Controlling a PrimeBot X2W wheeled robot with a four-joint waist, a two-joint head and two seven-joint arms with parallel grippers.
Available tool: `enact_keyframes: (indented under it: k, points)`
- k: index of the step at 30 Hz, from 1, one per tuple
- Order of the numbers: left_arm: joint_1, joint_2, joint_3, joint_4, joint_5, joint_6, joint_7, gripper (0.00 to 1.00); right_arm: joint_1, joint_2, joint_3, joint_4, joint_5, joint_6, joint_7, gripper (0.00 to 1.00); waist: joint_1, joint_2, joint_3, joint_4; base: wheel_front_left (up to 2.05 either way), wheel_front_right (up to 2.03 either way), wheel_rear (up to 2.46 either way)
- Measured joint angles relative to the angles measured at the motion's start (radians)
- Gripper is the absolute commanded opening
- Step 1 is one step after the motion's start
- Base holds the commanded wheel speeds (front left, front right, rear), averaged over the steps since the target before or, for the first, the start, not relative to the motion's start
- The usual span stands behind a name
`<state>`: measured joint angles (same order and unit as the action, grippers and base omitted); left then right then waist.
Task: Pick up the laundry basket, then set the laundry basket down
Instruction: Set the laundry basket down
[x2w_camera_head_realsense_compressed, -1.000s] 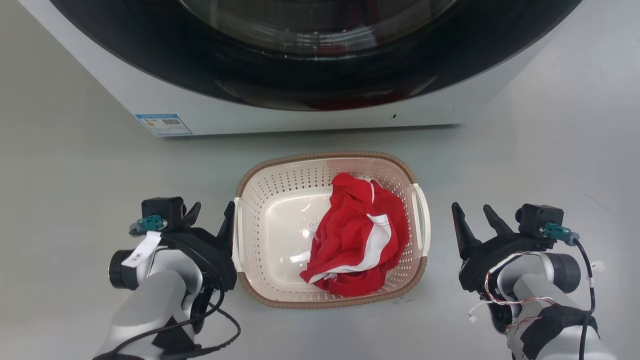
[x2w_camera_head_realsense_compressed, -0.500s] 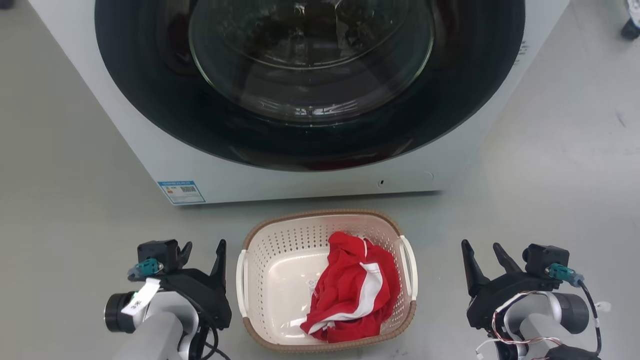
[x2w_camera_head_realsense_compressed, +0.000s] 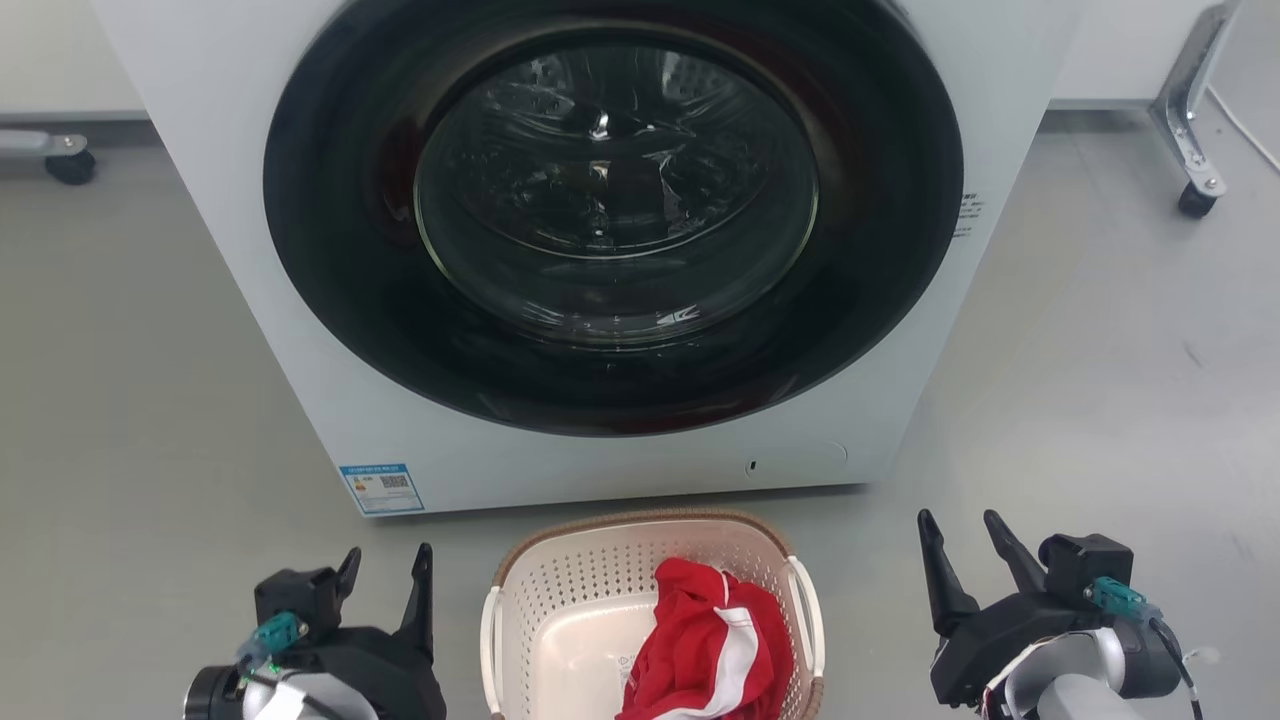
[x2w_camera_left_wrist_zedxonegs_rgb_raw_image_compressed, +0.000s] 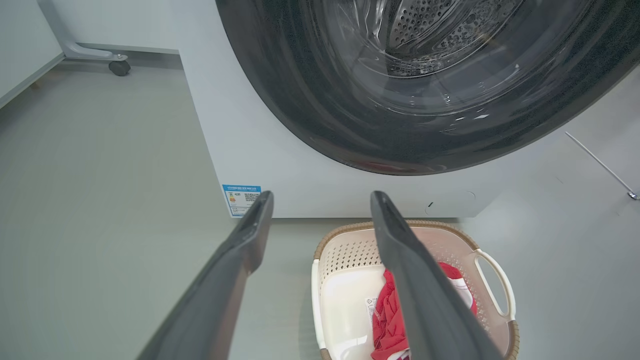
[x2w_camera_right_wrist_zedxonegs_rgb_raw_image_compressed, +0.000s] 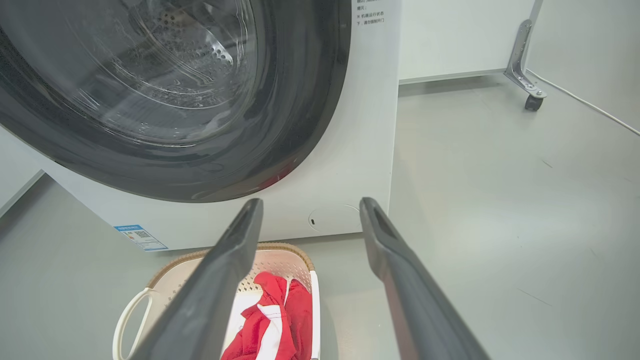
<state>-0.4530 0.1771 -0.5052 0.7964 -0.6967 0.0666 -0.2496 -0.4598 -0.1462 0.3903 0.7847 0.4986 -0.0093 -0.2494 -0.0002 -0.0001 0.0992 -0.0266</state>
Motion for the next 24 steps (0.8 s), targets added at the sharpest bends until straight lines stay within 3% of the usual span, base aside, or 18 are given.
enact_keyframes:
  k: [11,24]
  points:
    - [0.219,0.043,0.053,-0.303,0.097,0.049,0.000,1.00,0.180,-0.021,-0.010,-0.190,-0.058,-0.045,0.000,1.00,0.0000,0.0000,-0.095,-0.012,0.00,0.00,0.00]
    - [0.420,0.072,0.130,-0.608,0.211,0.058,0.000,1.00,0.342,-0.040,-0.040,-0.415,-0.103,-0.080,0.000,1.00,0.0003,0.0001,-0.126,-0.013,0.00,0.00,0.00]
